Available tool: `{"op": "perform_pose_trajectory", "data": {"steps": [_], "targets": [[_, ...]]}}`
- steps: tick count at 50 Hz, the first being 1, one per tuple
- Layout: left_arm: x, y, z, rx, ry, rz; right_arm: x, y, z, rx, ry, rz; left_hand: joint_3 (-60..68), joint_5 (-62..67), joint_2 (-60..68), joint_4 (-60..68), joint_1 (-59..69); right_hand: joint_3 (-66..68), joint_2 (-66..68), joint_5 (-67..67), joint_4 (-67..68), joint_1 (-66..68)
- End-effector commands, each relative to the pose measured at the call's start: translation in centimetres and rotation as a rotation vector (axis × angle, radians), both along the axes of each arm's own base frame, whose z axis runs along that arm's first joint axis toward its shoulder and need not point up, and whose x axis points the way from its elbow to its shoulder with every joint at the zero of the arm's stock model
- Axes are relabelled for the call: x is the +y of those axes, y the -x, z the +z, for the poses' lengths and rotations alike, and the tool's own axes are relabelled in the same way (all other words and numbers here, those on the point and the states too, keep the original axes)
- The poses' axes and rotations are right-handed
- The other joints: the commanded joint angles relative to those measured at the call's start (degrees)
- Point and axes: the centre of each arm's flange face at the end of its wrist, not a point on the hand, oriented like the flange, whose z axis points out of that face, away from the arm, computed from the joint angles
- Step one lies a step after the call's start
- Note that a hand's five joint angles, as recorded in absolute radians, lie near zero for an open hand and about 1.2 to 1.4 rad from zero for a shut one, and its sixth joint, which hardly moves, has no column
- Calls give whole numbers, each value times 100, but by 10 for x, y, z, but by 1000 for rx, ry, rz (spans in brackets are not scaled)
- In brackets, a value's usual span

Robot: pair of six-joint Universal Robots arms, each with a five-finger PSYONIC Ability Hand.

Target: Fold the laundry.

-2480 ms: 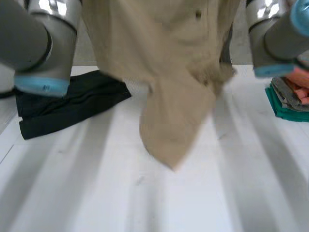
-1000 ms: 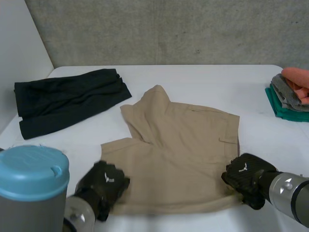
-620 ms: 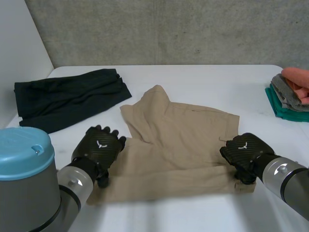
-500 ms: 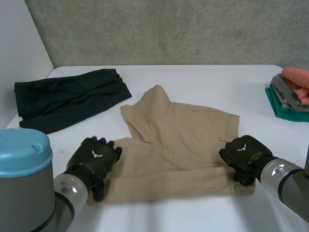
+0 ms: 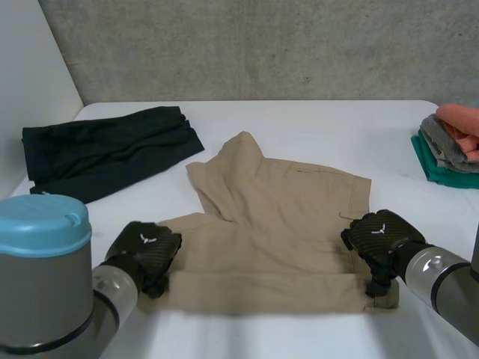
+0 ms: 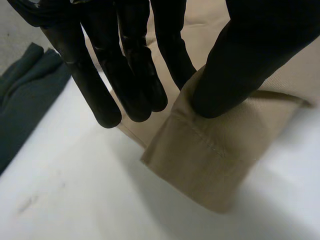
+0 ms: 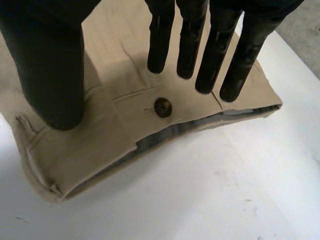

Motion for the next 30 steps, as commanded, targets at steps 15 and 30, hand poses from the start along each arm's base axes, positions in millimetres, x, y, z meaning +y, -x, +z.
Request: {"op": "perform_pose_trajectory", "data": {"steps": [15, 30], "targets": [[-49, 16, -16, -20, 42, 22, 2, 18, 13, -89, -247, -89, 1206, 1428, 1164, 1157, 1279, -571, -556, -595, -595, -198], [-37, 16, -20, -38, 17, -5, -15, 7, 6, -114, -91, -44, 1206, 1428, 1164, 1157, 1279, 5008, 5023, 4983, 4984, 5381]]}}
